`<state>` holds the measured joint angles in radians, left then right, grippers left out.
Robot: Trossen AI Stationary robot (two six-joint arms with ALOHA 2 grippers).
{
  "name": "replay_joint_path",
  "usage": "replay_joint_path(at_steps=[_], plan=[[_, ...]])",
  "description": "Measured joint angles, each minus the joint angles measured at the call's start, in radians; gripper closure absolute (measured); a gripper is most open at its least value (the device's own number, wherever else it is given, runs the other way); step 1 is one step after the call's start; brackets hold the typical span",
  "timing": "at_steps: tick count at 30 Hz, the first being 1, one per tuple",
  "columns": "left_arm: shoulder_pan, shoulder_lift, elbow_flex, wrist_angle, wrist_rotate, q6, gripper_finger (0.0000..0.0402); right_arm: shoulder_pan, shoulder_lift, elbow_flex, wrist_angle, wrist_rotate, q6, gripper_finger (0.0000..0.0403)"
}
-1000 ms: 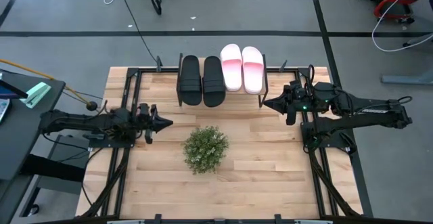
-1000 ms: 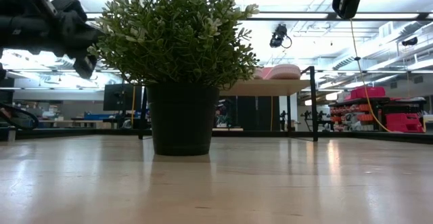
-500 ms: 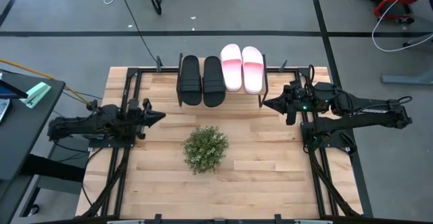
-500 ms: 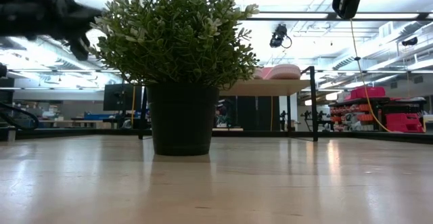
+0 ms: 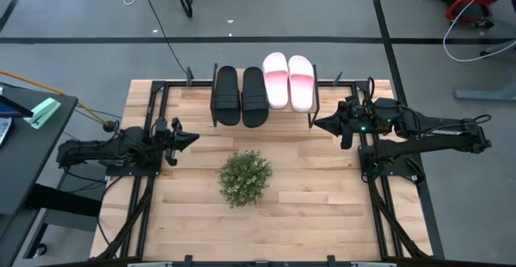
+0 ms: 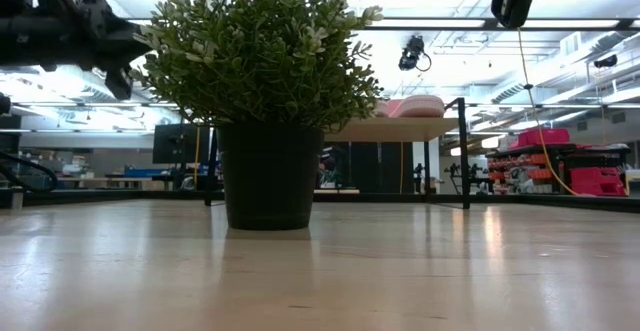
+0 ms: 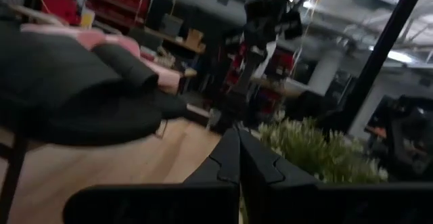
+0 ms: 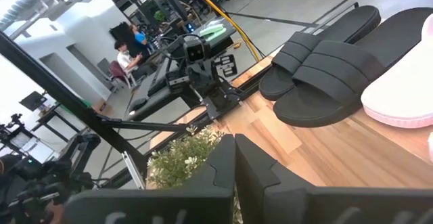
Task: Pick and place slides into the shelf
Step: Return to Home Position
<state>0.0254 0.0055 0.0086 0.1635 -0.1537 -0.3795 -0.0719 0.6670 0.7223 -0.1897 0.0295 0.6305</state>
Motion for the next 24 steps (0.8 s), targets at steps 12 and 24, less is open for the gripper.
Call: replay_joint_path(at_steps=[12, 24], plan=[[0.0, 0.0, 0.0, -0.083, 0.013, -0.133, 0.0377, 0.003, -0.103, 0.0, -0.12, -0.014, -0.105, 0.0401], [0.0, 0.001, -0.001, -0.085, 0.013, -0.133, 0.039, 0.003, -0.302, 0.0, -0.353, 0.027, -0.299, 0.0402]])
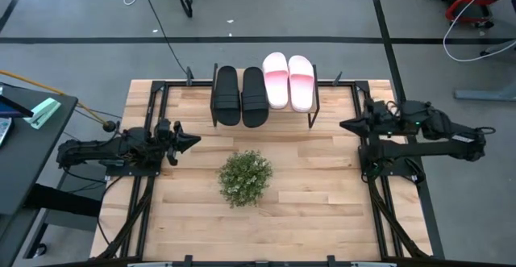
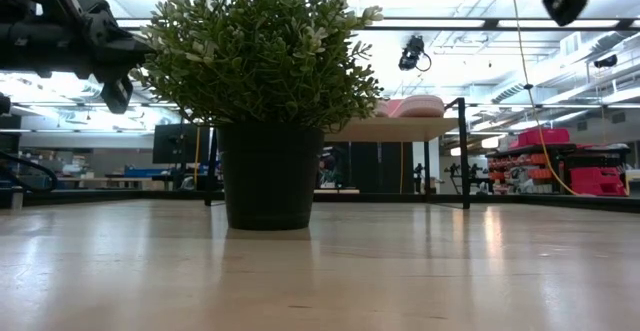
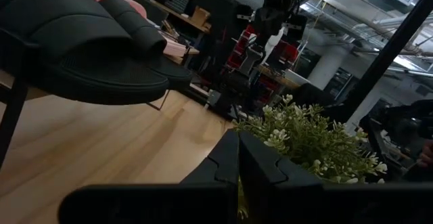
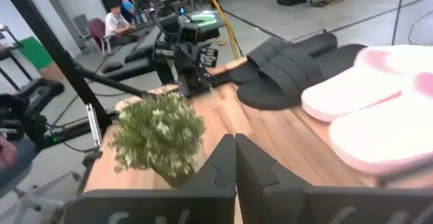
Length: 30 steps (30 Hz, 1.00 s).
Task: Pick and place slides into the shelf
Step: Return to Home Position
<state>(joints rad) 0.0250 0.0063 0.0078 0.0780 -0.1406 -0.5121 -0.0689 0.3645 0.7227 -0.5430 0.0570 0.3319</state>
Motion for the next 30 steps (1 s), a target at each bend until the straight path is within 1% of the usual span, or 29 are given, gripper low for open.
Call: replay_joint_path(at_steps=[2, 5, 8, 11, 16, 19, 22, 24, 26, 30], plan=[[0.0, 0.0, 0.0, 0.0, 0.0, 0.0, 0.0389, 0.0, -0.048, 0.0, -0.042, 0.002, -0.001, 0.0402], [0.0, 0.0, 0.0, 0.0, 0.0, 0.0, 0.0383, 0.0, -0.119, 0.0, -0.053, 0.003, -0.007, 0.0402], [0.0, 0.0, 0.0, 0.0, 0.0, 0.0, 0.0376, 0.0, -0.176, -0.001, -0.045, 0.015, -0.036, 0.0402], [0.0, 0.0, 0.0, 0.0, 0.0, 0.0, 0.0371, 0.0, -0.228, -0.037, 0.013, 0.021, -0.053, 0.0403], [0.0, 0.0, 0.0, 0.0, 0.0, 0.0, 0.0368, 0.0, -0.318, -0.202, 0.261, 0.003, -0.064, 0.0403], [0.0, 0.0, 0.0, 0.0, 0.0, 0.0, 0.0371, 0.0, -0.35, -0.313, 0.352, -0.003, -0.054, 0.0403], [0.0, 0.0, 0.0, 0.0, 0.0, 0.0, 0.0377, 0.0, -0.359, -0.422, 0.471, -0.023, -0.017, 0.0403], [0.0, 0.0, 0.0, 0.0, 0.0, 0.0, 0.038, 0.0, -0.356, -0.487, 0.587, -0.058, -0.011, 0.0403], [0.0, 0.0, 0.0, 0.0, 0.0, 0.0, 0.0382, 0.0, -0.356, -0.547, 0.702, -0.067, -0.004, 0.0403], [0.0, 0.0, 0.0, 0.0, 0.0, 0.0, 0.0383, 0.0, -0.356, -0.664, 0.837, -0.089, 0.045, 0.0403]])
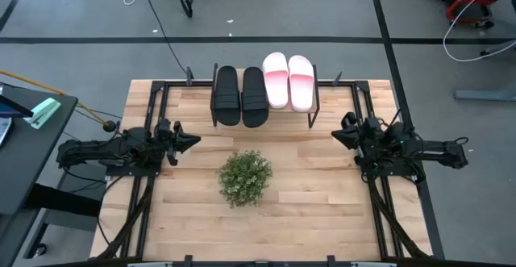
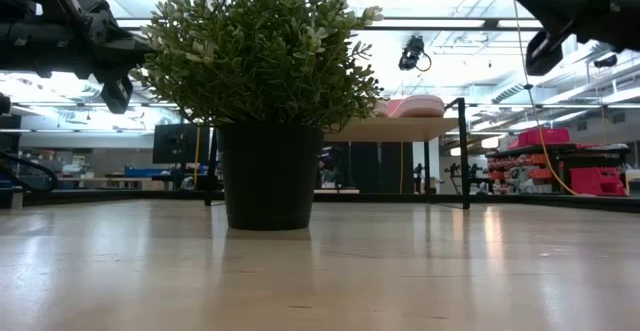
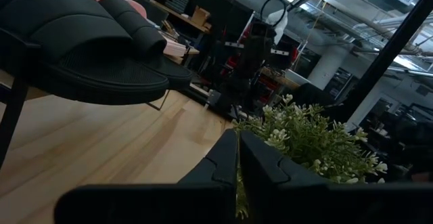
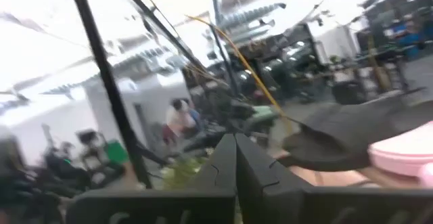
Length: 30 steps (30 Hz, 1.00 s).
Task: Pick and place slides into the shelf
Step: Return to Home Position
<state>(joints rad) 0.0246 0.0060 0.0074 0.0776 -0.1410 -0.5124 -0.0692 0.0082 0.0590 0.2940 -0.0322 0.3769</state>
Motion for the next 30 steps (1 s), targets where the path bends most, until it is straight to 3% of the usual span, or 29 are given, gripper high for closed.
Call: replay_joint_path(at_steps=[2, 18, 25, 30], plan=[[0.0, 0.0, 0.0, 0.0, 0.0, 0.0, 0.038, 0.0, 0.0, -0.046, 0.077, -0.02, 0.039, 0.0403], [0.0, 0.0, 0.0, 0.0, 0.0, 0.0, 0.0374, 0.0, 0.006, -0.049, 0.031, -0.243, 0.068, 0.0403], [0.0, 0.0, 0.0, 0.0, 0.0, 0.0, 0.0381, 0.0, 0.008, -0.049, -0.233, -0.212, -0.029, 0.0402], [0.0, 0.0, 0.0, 0.0, 0.0, 0.0, 0.0373, -0.001, 0.043, -0.049, -0.24, -0.144, -0.103, 0.04]])
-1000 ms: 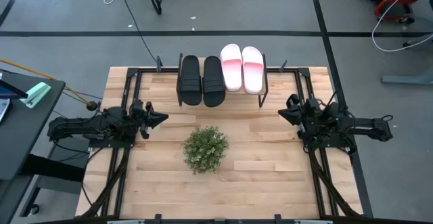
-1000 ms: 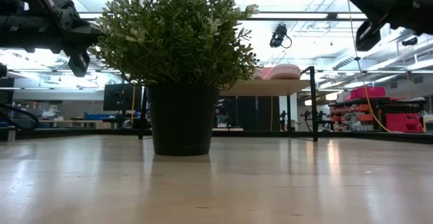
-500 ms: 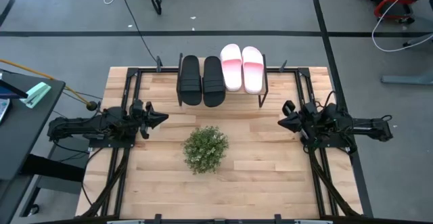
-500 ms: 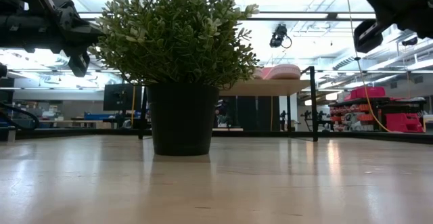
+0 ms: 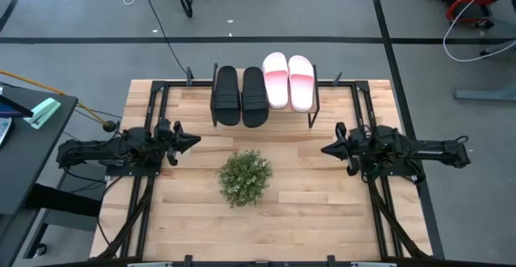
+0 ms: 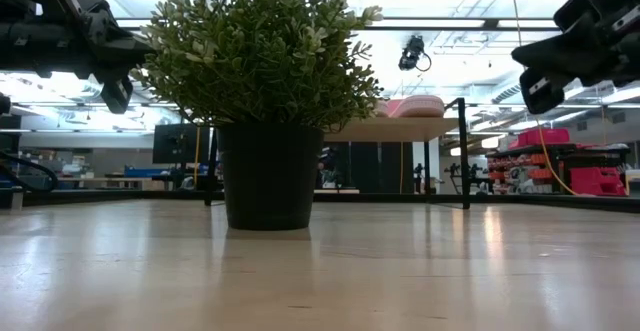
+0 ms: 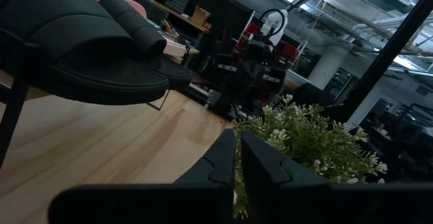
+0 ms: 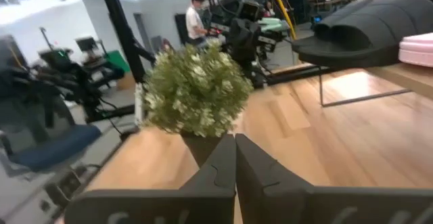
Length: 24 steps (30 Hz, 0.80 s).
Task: Pick and place slides into the shelf
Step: Return to Home Position
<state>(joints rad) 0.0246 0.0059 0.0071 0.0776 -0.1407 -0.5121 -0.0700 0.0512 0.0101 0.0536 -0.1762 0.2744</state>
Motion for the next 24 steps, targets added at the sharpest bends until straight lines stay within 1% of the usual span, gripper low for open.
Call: replay_joint_path(at_steps=[7, 10, 16, 24], plan=[[0.0, 0.0, 0.0, 0.0, 0.0, 0.0, 0.0365, 0.0, 0.019, 0.0, -0.003, 0.002, -0.015, 0.0399], [0.0, 0.0, 0.0, 0.0, 0.0, 0.0, 0.037, 0.0, 0.019, 0.0, -0.003, 0.002, -0.01, 0.0399], [0.0, 0.0, 0.0, 0.0, 0.0, 0.0, 0.038, 0.0, 0.019, 0.0, -0.003, 0.002, 0.065, 0.0395], [0.0, 0.0, 0.0, 0.0, 0.0, 0.0, 0.0381, 0.0, 0.019, 0.0, -0.003, 0.001, 0.07, 0.0387]])
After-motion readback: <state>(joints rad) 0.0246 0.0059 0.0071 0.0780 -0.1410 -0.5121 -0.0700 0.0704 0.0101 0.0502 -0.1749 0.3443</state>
